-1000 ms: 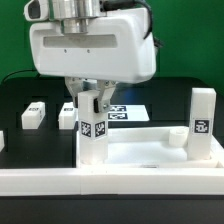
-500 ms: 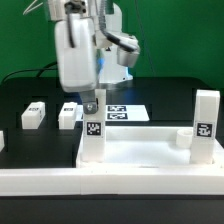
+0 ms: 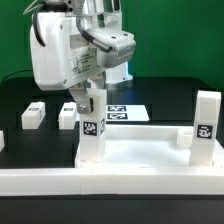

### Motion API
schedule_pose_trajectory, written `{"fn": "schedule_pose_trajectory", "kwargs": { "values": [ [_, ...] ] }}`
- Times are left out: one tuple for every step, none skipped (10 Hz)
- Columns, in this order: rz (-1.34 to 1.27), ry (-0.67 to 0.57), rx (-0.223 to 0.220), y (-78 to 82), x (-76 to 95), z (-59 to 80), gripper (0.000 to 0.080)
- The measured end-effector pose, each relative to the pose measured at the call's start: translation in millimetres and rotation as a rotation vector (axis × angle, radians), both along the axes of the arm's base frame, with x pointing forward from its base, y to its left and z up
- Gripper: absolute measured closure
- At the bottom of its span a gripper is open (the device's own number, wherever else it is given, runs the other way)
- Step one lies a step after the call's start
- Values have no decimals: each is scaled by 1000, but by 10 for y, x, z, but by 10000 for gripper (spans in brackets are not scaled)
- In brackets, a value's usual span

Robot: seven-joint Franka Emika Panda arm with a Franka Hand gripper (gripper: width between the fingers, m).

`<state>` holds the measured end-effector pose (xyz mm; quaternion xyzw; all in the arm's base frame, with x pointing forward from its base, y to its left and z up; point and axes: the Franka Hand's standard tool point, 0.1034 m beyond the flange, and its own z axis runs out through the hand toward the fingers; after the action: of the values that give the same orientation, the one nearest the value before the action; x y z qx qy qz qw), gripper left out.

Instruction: Assemble desk

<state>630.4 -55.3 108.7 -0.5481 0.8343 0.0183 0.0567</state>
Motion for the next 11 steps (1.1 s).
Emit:
{"fn": "schedule_pose_trajectory", "kwargs": {
  "values": [
    [3, 0, 1, 0, -1, -2, 432],
    [6, -1, 1, 5, 0, -2, 432],
    [7, -1, 1, 7, 0, -3, 257],
    [9, -3, 1, 20, 6, 12, 257],
    [17, -19, 8, 78, 26, 119, 169],
    [21, -41, 19, 118, 36, 276, 156],
    [20, -56, 29, 144, 49, 401, 156],
    [23, -60, 31, 158, 62, 431, 151],
    [24, -54, 28, 152, 50, 383, 151],
    [24, -53, 27, 153, 49, 377, 151],
    [24, -52, 27, 153, 49, 375, 151]
  ]
}}
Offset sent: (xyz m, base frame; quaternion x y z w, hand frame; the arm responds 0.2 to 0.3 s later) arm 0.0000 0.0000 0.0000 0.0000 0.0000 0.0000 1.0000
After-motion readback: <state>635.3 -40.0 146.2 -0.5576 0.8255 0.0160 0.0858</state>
